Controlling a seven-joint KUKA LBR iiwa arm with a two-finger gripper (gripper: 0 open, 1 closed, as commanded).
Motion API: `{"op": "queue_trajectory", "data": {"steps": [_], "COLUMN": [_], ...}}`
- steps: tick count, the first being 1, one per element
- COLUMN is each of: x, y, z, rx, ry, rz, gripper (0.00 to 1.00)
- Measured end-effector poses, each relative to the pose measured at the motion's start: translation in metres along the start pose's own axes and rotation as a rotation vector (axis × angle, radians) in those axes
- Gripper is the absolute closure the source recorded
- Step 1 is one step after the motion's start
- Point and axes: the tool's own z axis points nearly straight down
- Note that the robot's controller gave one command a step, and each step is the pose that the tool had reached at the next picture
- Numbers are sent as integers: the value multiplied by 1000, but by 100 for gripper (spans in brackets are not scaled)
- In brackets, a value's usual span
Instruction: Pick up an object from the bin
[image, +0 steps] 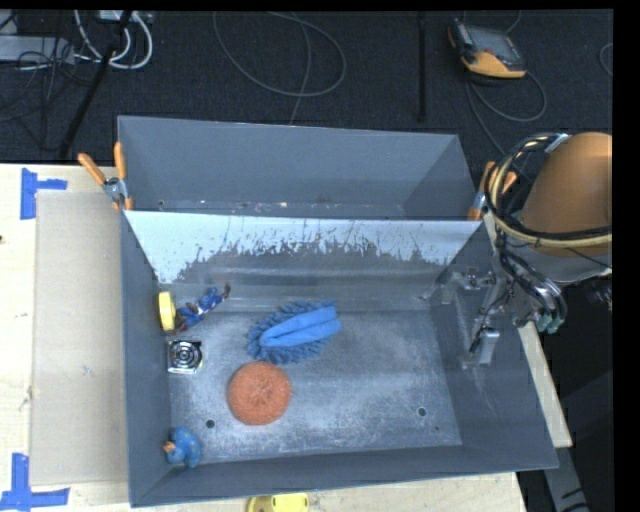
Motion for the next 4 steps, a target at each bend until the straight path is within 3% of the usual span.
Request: {"op": "queue_trajectory", "data": {"steps": [1,2,3,4], "x": [-1,-12,-21,-27], "y": [0,41,63,69], "z": [-5,43,30,8], "rx": [1,3,-2,4], "ry": [-7,-15,4,-10], "rz": [-3,21,2,8], "gripper": [0,0,0,0]}}
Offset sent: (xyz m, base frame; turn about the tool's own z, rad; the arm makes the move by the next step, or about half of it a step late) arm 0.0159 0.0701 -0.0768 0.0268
